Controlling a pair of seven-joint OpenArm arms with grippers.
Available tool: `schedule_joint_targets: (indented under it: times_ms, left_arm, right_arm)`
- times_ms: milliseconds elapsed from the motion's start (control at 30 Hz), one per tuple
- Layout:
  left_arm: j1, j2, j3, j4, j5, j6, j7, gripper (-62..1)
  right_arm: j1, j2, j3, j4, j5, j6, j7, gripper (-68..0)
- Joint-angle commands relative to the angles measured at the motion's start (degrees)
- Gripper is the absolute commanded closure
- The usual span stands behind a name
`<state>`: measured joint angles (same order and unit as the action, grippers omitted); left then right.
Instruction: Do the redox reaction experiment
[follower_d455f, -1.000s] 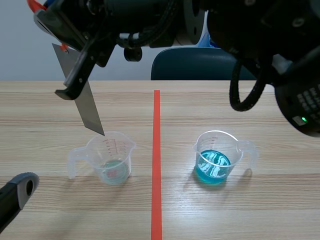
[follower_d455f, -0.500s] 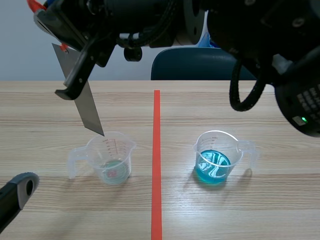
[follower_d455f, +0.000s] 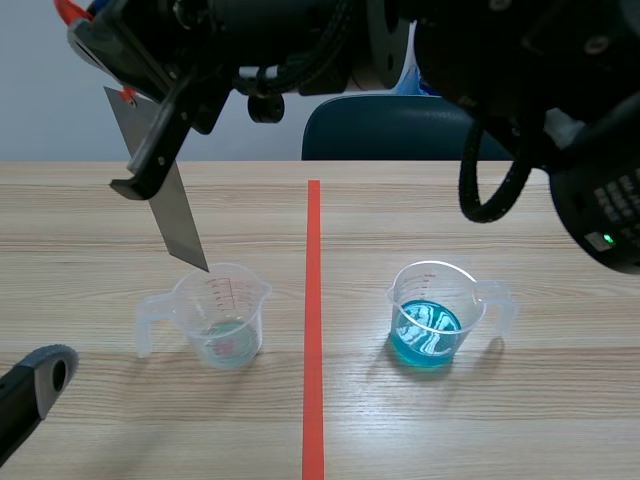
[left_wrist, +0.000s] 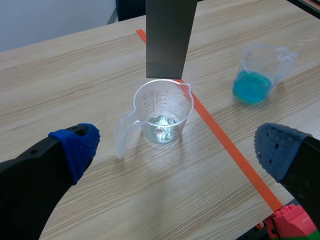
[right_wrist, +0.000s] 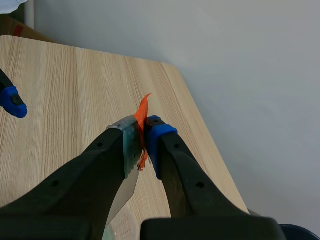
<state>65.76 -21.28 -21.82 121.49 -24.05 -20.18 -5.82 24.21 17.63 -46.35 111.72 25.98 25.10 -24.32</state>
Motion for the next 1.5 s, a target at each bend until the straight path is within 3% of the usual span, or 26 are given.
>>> schedule_joint_targets:
  times_ms: [0,333,633,1200,1467]
  left_arm:
    - [0.2,0.3,-0.2,0.6,-0.3,-0.1,-0.8,-62.3]
    - [0.2,0.3,-0.2,0.6,-0.3,-0.1,-0.8,-62.3]
    - [-0.1,0.3,-0.2,0.6,-0.3,-0.1,-0.8,-62.3]
    - [-0.1,0.3,-0.2,0.6,-0.3,-0.1,-0.8,-62.3]
    - [-0.1,0.3,-0.2,0.6,-0.3,-0.1,-0.8,-62.3]
  right_arm:
    - [0.9,0.0,0.7,0.4,0.2,-0.4,1.1,-0.8]
    - [0.2,1.9,2.5,0.8,0.2,0.1,2.1,-0.8]
    - [-0.7,11.7,6.0,2.4,4.5,0.5,6.4,-0.8]
    - [-17.6,29.2,26.5,4.3,5.8,9.6,19.5,-0.8]
    - [-26.6,34.0,37.4,4.3,5.8,13.6,24.7,-0.8]
